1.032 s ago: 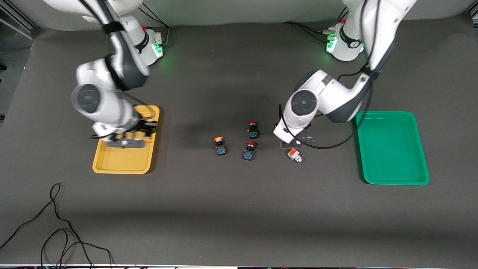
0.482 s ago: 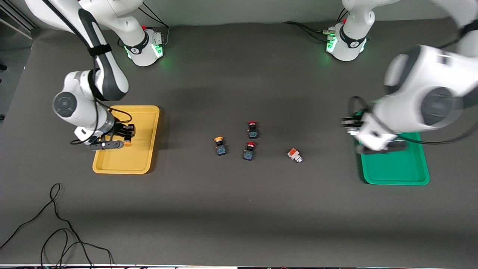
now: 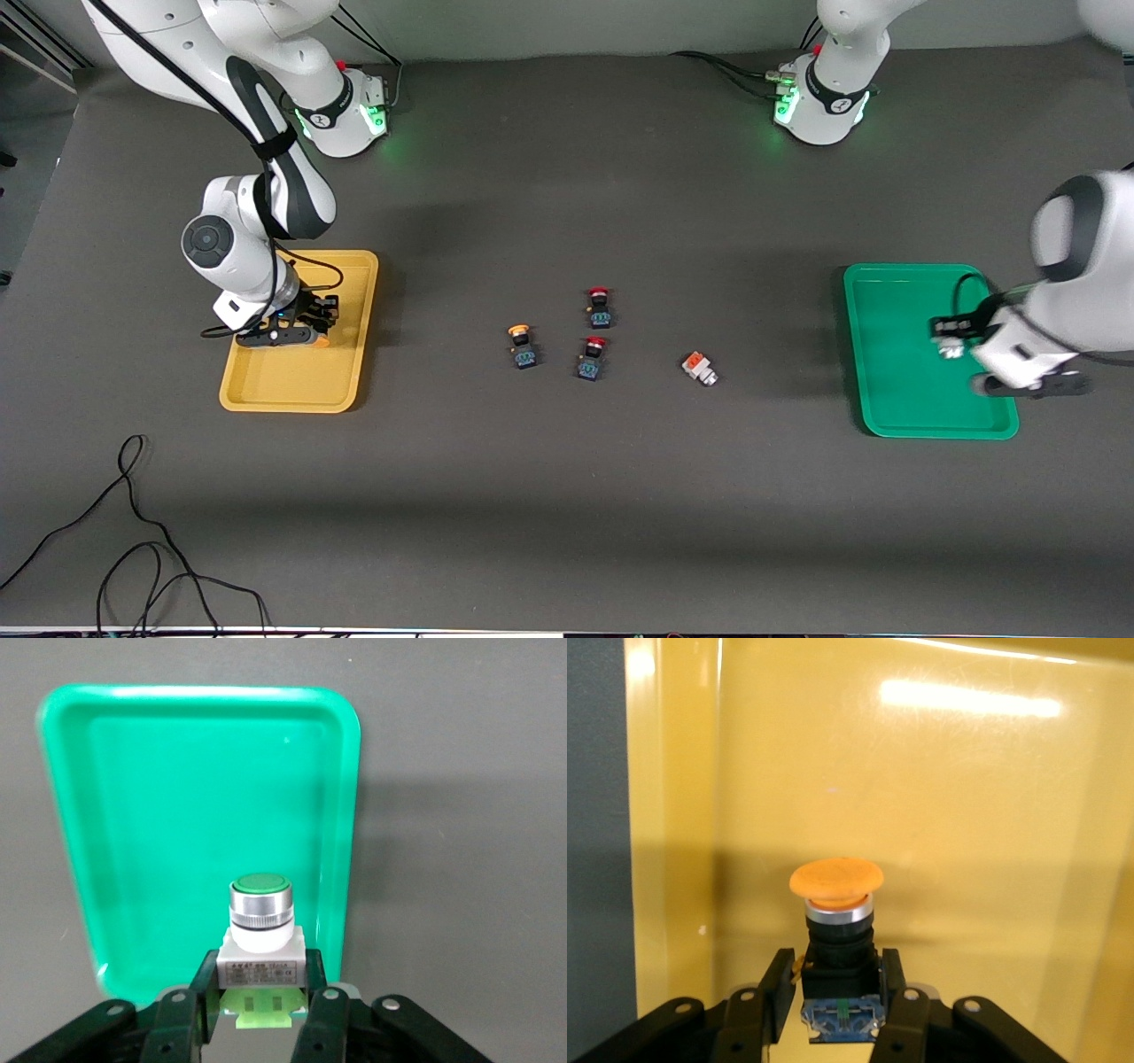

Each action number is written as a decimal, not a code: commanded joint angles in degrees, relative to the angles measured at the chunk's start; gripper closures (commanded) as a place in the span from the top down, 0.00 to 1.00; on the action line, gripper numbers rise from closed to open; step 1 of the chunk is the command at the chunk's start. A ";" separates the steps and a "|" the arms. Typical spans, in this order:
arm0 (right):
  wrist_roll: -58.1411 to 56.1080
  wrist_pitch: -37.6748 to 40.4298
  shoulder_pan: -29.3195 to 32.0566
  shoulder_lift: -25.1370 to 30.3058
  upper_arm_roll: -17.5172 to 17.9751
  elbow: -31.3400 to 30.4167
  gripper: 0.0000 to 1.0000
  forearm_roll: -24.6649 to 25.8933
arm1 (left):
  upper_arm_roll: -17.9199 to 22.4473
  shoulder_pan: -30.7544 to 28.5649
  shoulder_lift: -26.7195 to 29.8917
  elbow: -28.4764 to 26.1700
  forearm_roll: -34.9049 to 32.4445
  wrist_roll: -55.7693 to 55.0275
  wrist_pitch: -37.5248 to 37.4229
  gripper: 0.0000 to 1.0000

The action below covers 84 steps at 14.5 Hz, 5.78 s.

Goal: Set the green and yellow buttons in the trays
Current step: 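Release the green button with the left gripper while the right gripper releases yellow, then grasp the orange-base button with the left gripper while the right gripper grasps yellow, then release the orange-base button with the left gripper while the right gripper releases yellow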

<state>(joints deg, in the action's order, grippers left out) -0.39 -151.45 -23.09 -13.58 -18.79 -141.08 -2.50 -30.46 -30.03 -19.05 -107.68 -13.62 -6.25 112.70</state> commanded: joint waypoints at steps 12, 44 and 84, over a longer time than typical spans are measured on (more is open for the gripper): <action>21.33 28.04 -10.01 9.81 2.00 17.39 1.00 -7.69 | 3.30 -0.47 -3.54 0.40 -6.87 2.19 0.92 0.96; 30.90 25.36 -29.91 -13.52 -5.53 38.95 0.00 -20.61 | 3.47 34.51 -22.88 8.45 -12.49 -78.13 17.29 0.32; -38.64 10.56 -29.64 -15.08 -39.75 9.16 0.41 -33.97 | -5.48 -12.15 -5.13 21.60 -4.33 13.02 -24.23 1.00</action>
<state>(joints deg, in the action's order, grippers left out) -37.08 -140.48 -52.66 -27.92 -58.66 -132.51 -34.71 -33.67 -42.33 -25.18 -93.26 -20.28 5.62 98.03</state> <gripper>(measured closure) 0.568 0.000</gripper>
